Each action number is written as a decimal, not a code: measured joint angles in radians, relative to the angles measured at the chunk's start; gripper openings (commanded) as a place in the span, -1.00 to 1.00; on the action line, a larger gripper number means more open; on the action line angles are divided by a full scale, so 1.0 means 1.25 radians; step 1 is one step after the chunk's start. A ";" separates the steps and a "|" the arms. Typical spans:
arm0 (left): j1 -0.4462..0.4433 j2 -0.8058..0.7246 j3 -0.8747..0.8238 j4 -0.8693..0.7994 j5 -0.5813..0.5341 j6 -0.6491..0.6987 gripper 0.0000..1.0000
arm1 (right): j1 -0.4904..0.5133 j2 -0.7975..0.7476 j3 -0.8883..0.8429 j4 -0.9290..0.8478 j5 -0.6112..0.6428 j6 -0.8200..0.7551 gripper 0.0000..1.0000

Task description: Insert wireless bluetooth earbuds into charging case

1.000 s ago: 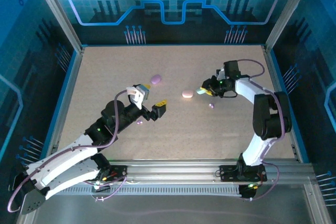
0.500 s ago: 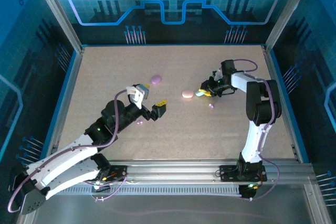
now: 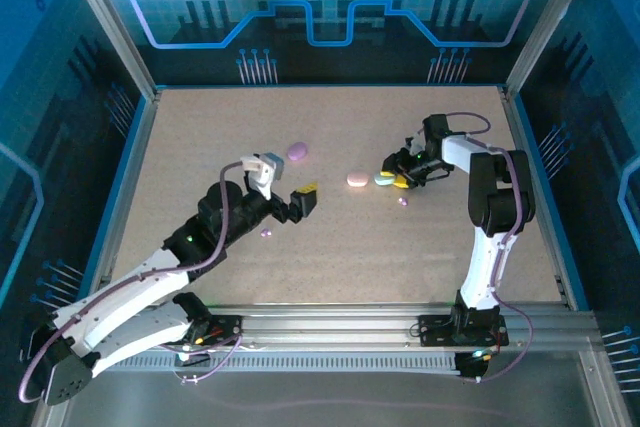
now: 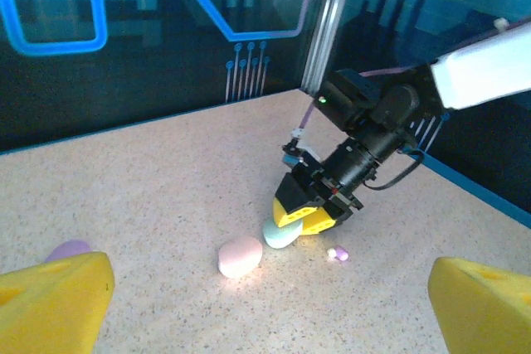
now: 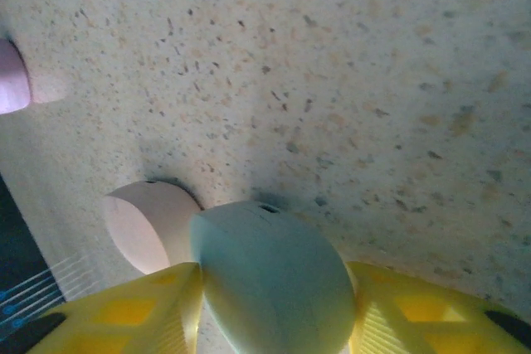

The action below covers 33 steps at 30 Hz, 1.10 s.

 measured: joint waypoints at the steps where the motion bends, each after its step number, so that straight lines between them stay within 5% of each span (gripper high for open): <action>1: 0.013 0.011 0.023 -0.028 -0.002 -0.019 0.94 | -0.001 -0.003 0.000 -0.007 0.008 -0.004 0.21; 11: 0.136 0.179 0.192 -0.258 0.027 -0.161 0.73 | -0.002 -0.128 -0.002 -0.052 0.071 -0.036 0.42; 17: 0.216 0.410 0.342 -0.382 0.094 -0.167 0.53 | -0.003 -0.325 -0.088 -0.048 0.079 -0.026 0.44; 25: 0.268 0.776 0.649 -0.537 0.149 -0.030 0.64 | 0.017 -0.603 -0.208 -0.034 0.052 0.026 0.47; 33: 0.274 0.996 0.857 -0.675 0.118 0.166 0.63 | 0.027 -0.691 -0.271 -0.056 0.044 0.055 0.49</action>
